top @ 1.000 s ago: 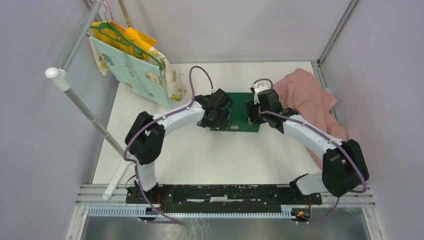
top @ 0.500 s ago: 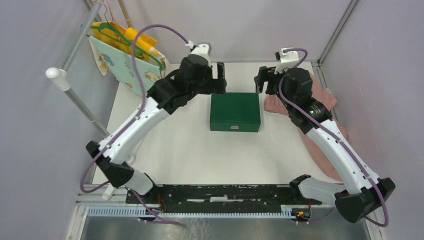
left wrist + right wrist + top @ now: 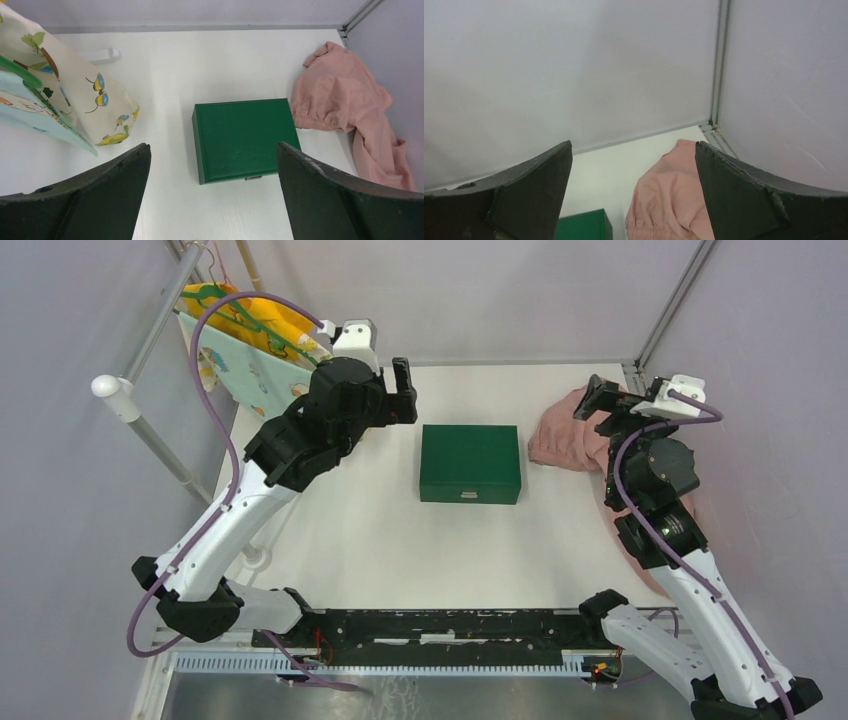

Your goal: Organize the mixed jewelry

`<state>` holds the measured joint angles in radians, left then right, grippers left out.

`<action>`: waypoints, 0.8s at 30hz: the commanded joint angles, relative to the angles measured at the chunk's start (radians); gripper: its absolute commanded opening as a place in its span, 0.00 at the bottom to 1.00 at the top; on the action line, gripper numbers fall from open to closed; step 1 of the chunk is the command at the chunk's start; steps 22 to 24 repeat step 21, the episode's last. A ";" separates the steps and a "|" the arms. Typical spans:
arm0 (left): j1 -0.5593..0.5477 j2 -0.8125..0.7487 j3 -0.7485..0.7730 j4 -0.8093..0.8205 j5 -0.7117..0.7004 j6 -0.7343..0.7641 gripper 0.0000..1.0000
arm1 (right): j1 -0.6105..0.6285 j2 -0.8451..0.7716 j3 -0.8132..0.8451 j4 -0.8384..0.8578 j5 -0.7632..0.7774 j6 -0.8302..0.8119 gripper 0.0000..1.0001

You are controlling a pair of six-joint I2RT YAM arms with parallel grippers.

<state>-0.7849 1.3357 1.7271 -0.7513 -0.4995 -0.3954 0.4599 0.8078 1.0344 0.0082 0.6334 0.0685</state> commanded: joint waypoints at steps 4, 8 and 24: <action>-0.001 -0.018 -0.015 0.014 -0.054 0.009 1.00 | -0.003 0.026 0.043 0.131 0.126 -0.095 0.98; -0.001 -0.032 -0.027 0.036 -0.048 0.015 1.00 | -0.003 0.048 0.060 0.114 0.125 -0.079 0.98; -0.001 -0.027 -0.037 0.044 -0.101 0.018 1.00 | -0.004 0.069 0.074 0.092 0.106 -0.038 0.98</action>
